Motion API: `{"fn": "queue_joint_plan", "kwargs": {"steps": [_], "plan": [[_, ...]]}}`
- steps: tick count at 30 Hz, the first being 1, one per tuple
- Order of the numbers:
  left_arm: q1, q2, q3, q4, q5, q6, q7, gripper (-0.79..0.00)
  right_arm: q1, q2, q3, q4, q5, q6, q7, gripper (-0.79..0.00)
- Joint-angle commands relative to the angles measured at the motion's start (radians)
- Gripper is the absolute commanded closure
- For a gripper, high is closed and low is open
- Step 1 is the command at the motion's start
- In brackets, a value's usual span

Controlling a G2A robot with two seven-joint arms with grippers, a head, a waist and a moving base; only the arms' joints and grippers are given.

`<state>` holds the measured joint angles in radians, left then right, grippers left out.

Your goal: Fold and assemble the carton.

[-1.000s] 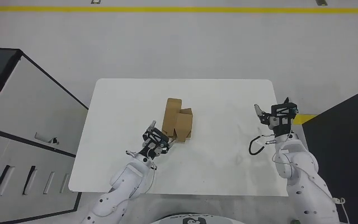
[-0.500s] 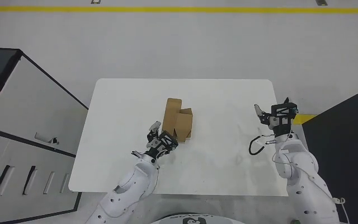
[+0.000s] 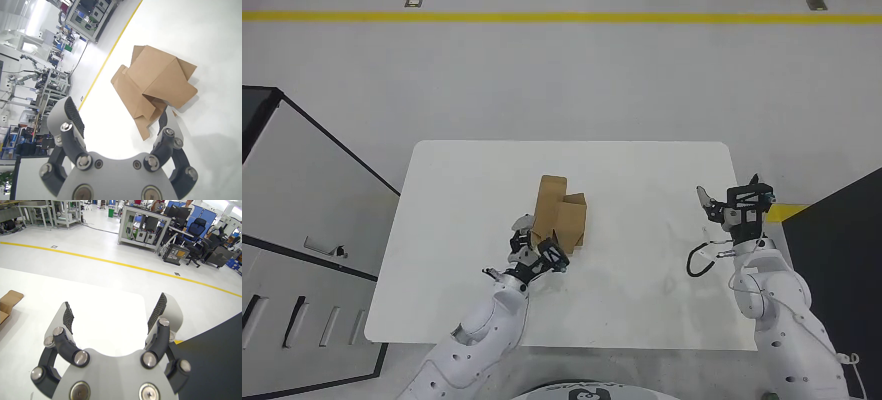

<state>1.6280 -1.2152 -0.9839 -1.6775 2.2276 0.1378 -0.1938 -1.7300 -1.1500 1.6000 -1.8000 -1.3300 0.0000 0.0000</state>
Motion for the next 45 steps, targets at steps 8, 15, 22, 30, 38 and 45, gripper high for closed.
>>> {"fn": "queue_joint_plan", "kwargs": {"steps": [8,15,22,30,38,45], "plan": [[-0.009,-0.01,0.03,-0.002,0.088,0.028,-0.062,-0.785,0.0,0.0,0.0,0.0,0.0,0.0,0.0,-0.785],[-0.027,-0.019,0.059,0.03,0.154,0.022,-0.114,-0.785,0.0,0.0,0.0,0.0,0.0,0.0,0.0,-0.785],[-0.074,-0.042,0.103,0.076,0.201,0.037,-0.177,-0.785,0.0,0.0,0.0,0.0,0.0,0.0,0.0,-0.785],[-0.097,-0.056,0.109,0.123,0.217,0.037,-0.194,-0.736,0.0,0.0,0.0,0.0,0.0,0.0,0.0,-0.785],[-0.1,-0.064,0.095,0.135,0.23,0.037,-0.207,-0.582,0.0,0.0,0.0,0.0,0.0,0.0,0.0,-0.785],[-0.099,-0.07,0.087,0.153,0.224,0.013,-0.211,-0.511,0.0,0.0,0.0,0.0,0.0,0.0,0.0,-0.785]]}}
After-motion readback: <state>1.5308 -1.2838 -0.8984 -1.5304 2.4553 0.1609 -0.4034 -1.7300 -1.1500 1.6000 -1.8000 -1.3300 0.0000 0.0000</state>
